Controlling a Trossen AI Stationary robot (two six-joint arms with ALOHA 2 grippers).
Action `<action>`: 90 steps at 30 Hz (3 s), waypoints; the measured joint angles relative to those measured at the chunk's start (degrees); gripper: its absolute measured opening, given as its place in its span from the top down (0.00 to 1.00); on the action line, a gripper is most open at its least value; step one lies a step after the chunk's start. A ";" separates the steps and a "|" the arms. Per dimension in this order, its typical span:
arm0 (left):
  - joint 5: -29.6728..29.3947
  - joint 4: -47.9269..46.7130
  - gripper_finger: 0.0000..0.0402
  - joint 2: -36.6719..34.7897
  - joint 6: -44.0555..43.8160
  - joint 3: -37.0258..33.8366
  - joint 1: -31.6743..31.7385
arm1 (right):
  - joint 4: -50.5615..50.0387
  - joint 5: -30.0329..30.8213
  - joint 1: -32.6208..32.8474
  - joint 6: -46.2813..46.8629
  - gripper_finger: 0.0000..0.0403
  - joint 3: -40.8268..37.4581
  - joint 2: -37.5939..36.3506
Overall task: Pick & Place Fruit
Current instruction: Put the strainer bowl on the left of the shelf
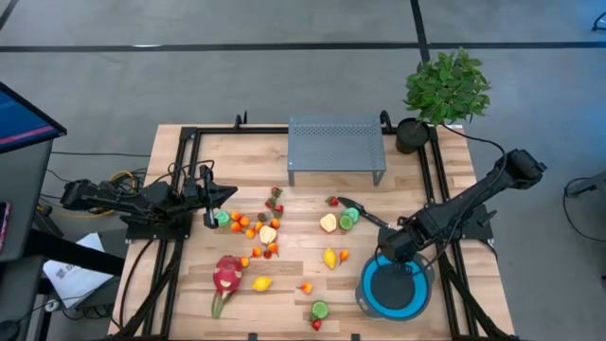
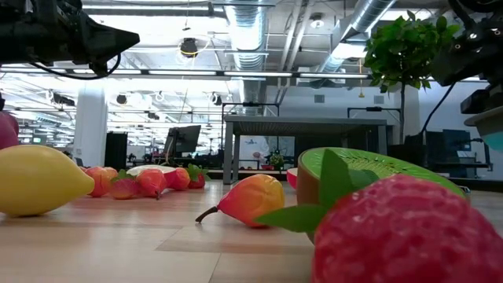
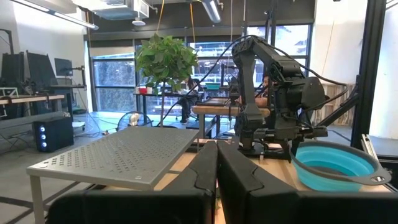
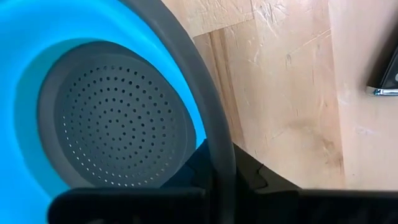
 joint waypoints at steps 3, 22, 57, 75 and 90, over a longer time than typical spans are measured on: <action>0.00 0.00 1.00 0.02 0.00 0.00 -0.01 | 0.00 -0.08 0.00 0.06 0.98 0.00 -0.03; 0.02 0.50 1.00 0.01 0.00 -0.01 0.00 | -9.91 2.05 0.00 -0.51 0.99 15.16 0.05; 4.95 1.08 1.00 42.41 26.20 26.77 -4.62 | -13.57 5.96 -24.40 -3.04 0.99 31.50 0.06; 1.58 -13.03 1.00 52.94 39.45 43.03 -11.93 | -11.91 1.08 -36.66 -5.13 0.99 31.50 0.16; 11.34 -28.42 1.00 64.29 37.46 58.64 -10.17 | -10.78 0.08 -40.12 -8.09 0.99 31.50 0.16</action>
